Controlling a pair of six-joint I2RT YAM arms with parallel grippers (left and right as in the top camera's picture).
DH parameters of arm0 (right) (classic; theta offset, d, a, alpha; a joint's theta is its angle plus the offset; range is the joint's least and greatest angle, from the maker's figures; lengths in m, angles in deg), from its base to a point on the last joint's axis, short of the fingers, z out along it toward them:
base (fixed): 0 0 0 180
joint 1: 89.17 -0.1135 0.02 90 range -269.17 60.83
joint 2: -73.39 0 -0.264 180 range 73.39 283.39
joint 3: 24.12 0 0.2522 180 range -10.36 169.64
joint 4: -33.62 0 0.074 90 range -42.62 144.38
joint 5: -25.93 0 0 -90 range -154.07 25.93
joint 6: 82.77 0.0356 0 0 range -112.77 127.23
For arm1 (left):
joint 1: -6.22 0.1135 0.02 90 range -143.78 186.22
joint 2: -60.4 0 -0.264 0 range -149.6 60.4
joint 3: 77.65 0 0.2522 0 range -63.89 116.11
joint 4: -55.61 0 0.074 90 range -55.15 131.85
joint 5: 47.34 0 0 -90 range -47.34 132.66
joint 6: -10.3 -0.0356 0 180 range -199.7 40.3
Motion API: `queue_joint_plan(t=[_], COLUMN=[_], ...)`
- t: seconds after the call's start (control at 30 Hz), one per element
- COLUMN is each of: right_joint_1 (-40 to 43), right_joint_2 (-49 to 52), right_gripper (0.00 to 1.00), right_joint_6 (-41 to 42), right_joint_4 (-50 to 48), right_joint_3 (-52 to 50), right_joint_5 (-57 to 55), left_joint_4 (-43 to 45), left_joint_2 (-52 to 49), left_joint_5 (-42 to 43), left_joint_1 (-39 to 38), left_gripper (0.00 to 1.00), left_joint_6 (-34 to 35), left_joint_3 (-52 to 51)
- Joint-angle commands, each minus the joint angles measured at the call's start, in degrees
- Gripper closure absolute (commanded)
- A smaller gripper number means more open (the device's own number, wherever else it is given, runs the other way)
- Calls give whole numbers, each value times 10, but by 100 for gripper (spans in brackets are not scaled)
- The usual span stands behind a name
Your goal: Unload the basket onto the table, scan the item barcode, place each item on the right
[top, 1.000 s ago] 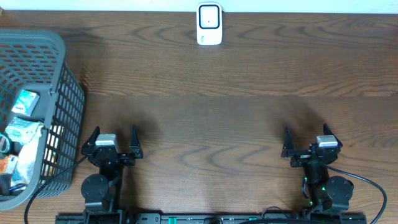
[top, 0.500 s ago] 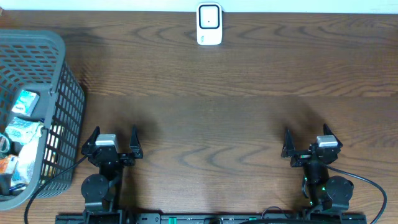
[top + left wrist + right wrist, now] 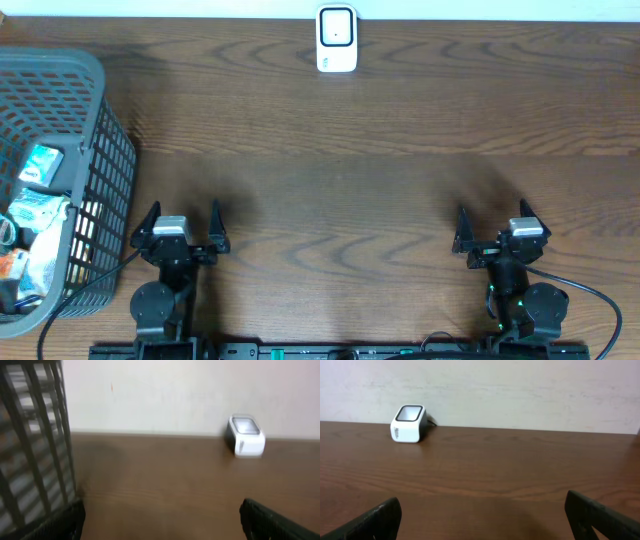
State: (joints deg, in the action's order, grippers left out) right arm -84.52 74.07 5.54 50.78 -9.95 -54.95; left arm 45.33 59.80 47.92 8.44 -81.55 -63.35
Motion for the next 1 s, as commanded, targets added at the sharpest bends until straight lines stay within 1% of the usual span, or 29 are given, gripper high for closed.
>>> queue_joint_plan(t=[0.0,0.23,0.33,0.43,0.5,0.6,0.67,0.7,0.77,0.8,0.87,0.9,0.93,0.97], right_joint_1=[3,3,3,3,3,3,3,3,3,3,3,3,3,3], right_joint_2=[-4,-4,-4,-4,-4,-4,-4,-4,-4,-4,-4,-4,-4,-4], right_gripper=[1,1,1,1,1,1,1,1,1,1,1,1,1,1], right_joint_6=[8,8,8,8,8,8,8,8,8,8,8,8,8,8], right_joint_4=[3,3,3,3,3,3,3,3,3,3,3,3,3,3], right_joint_3=[0,0,0,0,0,0,0,0,0,0,0,0,0,0], right_joint_5=[-2,-2,-2,-2,-2,-2,-2,-2,-2,-2,-2,-2,-2,-2], left_joint_4=[66,280,353,392,404,400,363,330,229,183,111,100,100,111], left_joint_2=[4,3,-1,-20,-39,-84,-129,-152,-207,-235,-301,-327,-356,-377], left_joint_5=[1,1,1,1,1,1,1,1,13,32,115,156,206,239], left_joint_1=[3,3,3,3,3,3,3,3,3,3,3,3,3,3], left_gripper=[2,3,2,2,2,2,3,3,3,3,2,3,2,3], left_joint_6=[-1,-46,-61,-61,-65,-92,-102,-101,-101,-102,-112,-111,-112,-112], left_joint_3=[-3,-3,-1,21,43,95,150,180,255,288,349,364,375,378])
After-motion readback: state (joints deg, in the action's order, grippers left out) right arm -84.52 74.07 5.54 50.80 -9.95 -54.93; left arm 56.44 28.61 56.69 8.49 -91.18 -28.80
